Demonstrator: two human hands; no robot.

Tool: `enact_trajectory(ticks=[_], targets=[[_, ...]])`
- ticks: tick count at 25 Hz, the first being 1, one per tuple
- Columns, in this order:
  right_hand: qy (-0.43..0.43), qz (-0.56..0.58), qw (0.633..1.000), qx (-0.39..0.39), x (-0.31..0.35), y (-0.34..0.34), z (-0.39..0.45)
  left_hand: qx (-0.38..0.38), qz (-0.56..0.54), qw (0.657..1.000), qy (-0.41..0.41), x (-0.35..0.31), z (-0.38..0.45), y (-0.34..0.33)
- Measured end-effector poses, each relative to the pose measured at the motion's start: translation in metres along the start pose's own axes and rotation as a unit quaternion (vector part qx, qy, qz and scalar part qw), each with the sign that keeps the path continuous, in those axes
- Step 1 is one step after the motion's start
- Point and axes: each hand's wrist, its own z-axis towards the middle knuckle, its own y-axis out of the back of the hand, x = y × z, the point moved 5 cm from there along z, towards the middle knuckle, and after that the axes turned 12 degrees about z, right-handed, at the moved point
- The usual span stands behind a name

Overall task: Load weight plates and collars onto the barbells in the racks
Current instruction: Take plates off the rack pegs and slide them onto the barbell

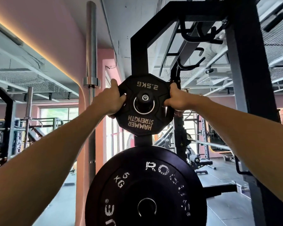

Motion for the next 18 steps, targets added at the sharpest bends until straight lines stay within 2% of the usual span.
enact_trajectory(ticks=[2, 4, 6, 12, 15, 18], targets=[[0.016, -0.050, 0.998, -0.040, -0.012, -0.006, 0.021, -0.009, 0.023, 1.000, -0.016, 0.005, 0.008, -0.019], [0.027, -0.109, 0.989, -0.093, -0.019, -0.009, 0.037, -0.043, 0.097, 0.994, -0.022, 0.011, 0.014, -0.035], [0.016, -0.134, 0.985, -0.112, -0.027, -0.015, 0.051, -0.063, 0.124, 0.990, -0.030, 0.015, 0.022, -0.055], [0.002, -0.182, 0.976, -0.121, -0.046, -0.023, 0.069, -0.063, 0.051, 0.996, -0.020, 0.021, 0.039, -0.085], [0.001, -0.182, 0.975, -0.130, -0.046, -0.026, 0.062, -0.073, 0.052, 0.996, -0.025, 0.017, 0.027, -0.083], [-0.028, -0.138, 0.983, -0.115, -0.059, -0.048, 0.044, -0.045, -0.020, 0.999, -0.011, 0.013, 0.003, -0.086]])
